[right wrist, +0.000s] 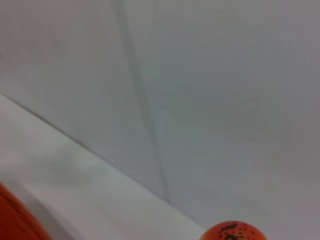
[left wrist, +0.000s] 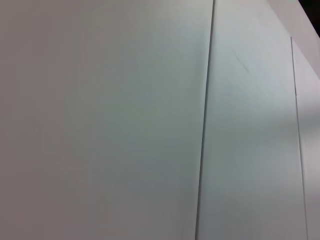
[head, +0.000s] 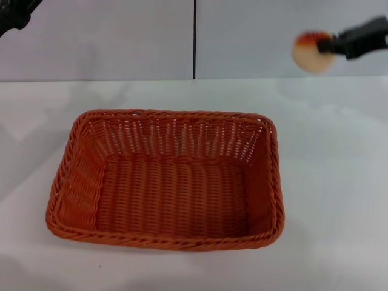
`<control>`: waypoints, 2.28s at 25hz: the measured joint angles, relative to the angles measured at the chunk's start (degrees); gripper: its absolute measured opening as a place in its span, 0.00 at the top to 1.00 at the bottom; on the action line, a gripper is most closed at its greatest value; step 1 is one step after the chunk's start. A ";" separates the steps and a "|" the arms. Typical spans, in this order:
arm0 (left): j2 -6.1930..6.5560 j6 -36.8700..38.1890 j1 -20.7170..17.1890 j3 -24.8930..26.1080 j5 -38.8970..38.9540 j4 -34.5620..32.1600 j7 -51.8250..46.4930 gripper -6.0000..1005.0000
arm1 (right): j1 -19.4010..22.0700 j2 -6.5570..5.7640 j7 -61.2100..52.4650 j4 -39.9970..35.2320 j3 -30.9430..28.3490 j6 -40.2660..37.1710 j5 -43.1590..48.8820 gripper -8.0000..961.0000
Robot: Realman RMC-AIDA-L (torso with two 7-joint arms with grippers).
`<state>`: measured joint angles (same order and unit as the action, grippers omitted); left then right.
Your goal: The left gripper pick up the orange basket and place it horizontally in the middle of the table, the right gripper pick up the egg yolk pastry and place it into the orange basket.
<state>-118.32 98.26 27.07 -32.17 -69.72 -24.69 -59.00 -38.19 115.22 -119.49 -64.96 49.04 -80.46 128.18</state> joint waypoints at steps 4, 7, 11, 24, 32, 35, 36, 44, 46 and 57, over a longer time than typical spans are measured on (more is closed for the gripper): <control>0.02 -0.03 0.07 0.00 0.00 -0.01 0.29 0.19 | 1.08 0.22 4.72 -3.61 -0.63 -9.70 -14.12 0.93; 0.02 -0.03 0.07 0.00 0.00 -0.01 0.29 0.19 | 0.24 0.24 5.80 -2.88 1.26 -14.66 -19.71 0.94; 0.02 -0.16 0.39 0.00 0.04 0.37 0.87 0.19 | -1.37 0.46 6.12 -0.22 7.54 -16.84 -21.55 0.94; 0.11 -0.36 0.89 -0.07 -0.37 1.49 1.20 0.20 | -2.32 2.31 7.52 2.75 16.72 -14.03 -21.13 0.77; 0.11 -0.36 0.88 -0.49 -0.41 1.49 1.18 0.21 | 0.35 2.85 8.72 -0.71 13.89 -14.25 -21.92 0.60; 0.11 -0.44 0.88 -0.53 -0.25 1.49 1.17 0.21 | 2.62 3.28 12.04 -1.75 10.41 -14.23 -24.79 0.48; 0.11 -0.45 0.87 -0.52 -0.23 1.49 1.17 0.21 | 3.65 3.40 13.73 -1.70 8.87 -14.26 -26.71 0.44; 0.10 -0.75 0.88 -0.08 -0.06 1.48 1.32 0.21 | 13.12 3.64 39.15 8.50 -1.27 -13.78 -50.44 0.27; 0.08 -0.81 0.87 -0.08 -0.04 1.48 1.42 0.21 | 15.10 3.64 48.89 15.36 -2.68 -14.14 -59.55 0.27; 0.06 -1.98 0.96 0.01 4.82 3.91 5.26 0.21 | 19.16 3.79 81.40 43.06 -3.36 -17.40 -99.41 0.27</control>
<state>-118.26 96.28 28.03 -32.16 -64.90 -20.78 -53.74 -19.02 119.01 -38.09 -21.90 45.68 -97.87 28.77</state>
